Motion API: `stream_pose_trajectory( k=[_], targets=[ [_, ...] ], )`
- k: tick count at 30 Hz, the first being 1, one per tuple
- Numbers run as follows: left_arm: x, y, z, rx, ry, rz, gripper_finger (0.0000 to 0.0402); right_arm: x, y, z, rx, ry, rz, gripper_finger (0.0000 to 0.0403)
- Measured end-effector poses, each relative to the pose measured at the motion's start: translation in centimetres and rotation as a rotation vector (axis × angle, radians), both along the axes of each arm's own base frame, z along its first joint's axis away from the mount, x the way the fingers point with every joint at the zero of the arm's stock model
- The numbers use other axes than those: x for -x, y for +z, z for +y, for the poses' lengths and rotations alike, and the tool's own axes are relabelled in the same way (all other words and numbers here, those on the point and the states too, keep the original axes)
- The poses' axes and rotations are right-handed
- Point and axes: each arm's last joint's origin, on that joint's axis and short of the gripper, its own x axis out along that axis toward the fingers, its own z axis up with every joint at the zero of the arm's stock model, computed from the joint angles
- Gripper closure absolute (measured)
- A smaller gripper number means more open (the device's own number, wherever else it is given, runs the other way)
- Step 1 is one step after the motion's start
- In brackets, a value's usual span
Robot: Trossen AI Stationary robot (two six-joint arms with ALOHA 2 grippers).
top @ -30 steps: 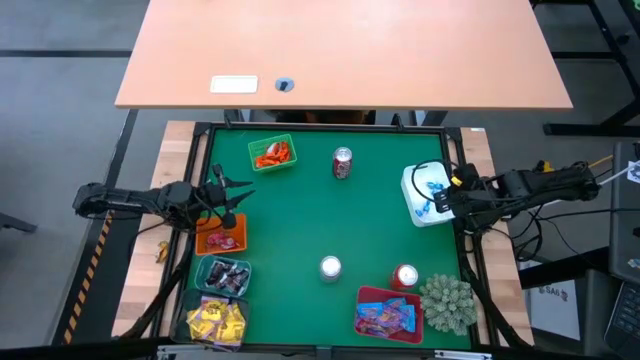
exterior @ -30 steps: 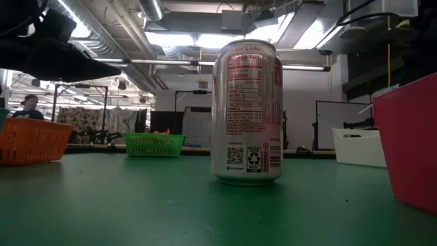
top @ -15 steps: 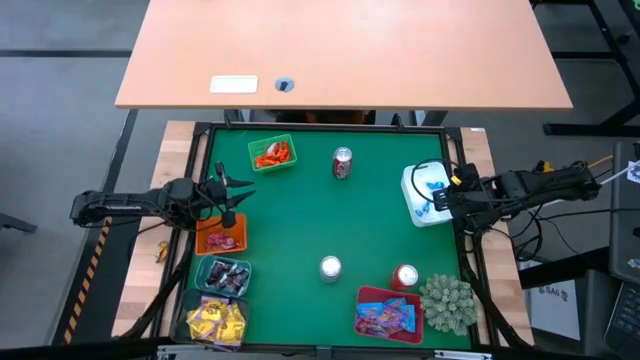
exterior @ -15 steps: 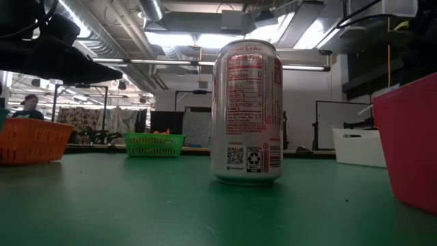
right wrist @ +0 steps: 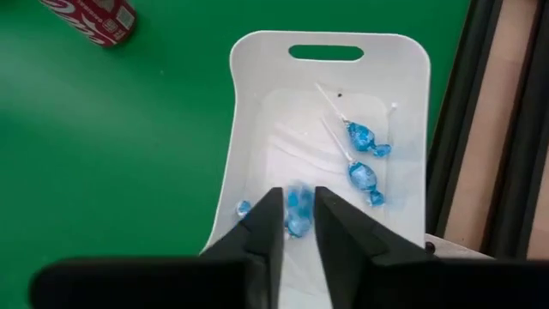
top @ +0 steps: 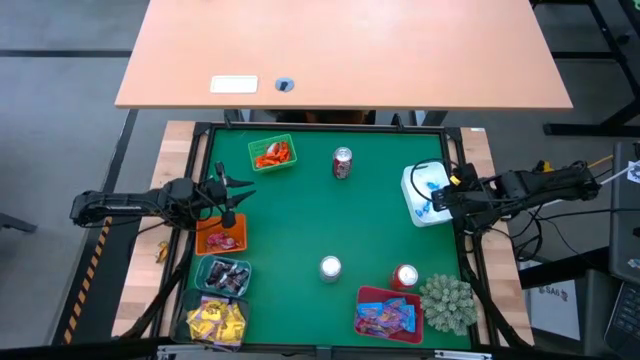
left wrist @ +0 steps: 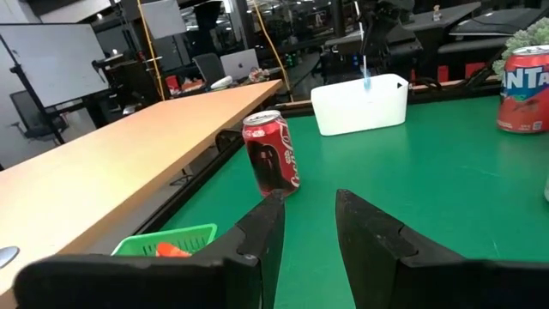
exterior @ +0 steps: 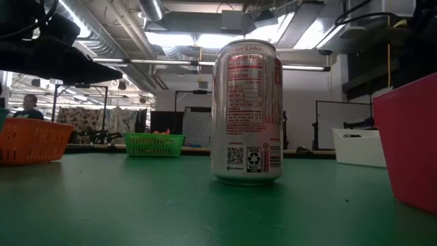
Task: Sort candy
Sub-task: Return to Home Position
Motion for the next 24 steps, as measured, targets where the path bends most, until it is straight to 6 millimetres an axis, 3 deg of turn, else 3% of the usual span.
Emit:
stream_pose_trajectory(
  k=[5,10,15,19,24],
  targets=[
    [0.0,0.0,0.0,0.0,0.0,0.0,0.0304,-0.1,0.0,0.0,0.001,0.016,-0.008,0.0301],
    [0.0,0.0,0.0,0.001,0.0,0.0,0.0304,-0.1,0.7,0.1,0.009,0.12,0.015,0.0297],
    [0.0,0.0,0.0,0.001,0.001,0.0,0.0304,-0.3,2.6,0.1,0.069,0.243,-0.018,0.0299],
    [0.0,0.0,0.0,-0.001,0.004,0.0,0.0304,-0.9,3.8,0.2,0.15,0.377,-0.058,0.0324],
    [0.0,0.0,0.0,-0.005,0.004,0.001,0.0304,-1.4,4.4,0.3,0.232,0.505,-0.073,0.0384]
  ],
)
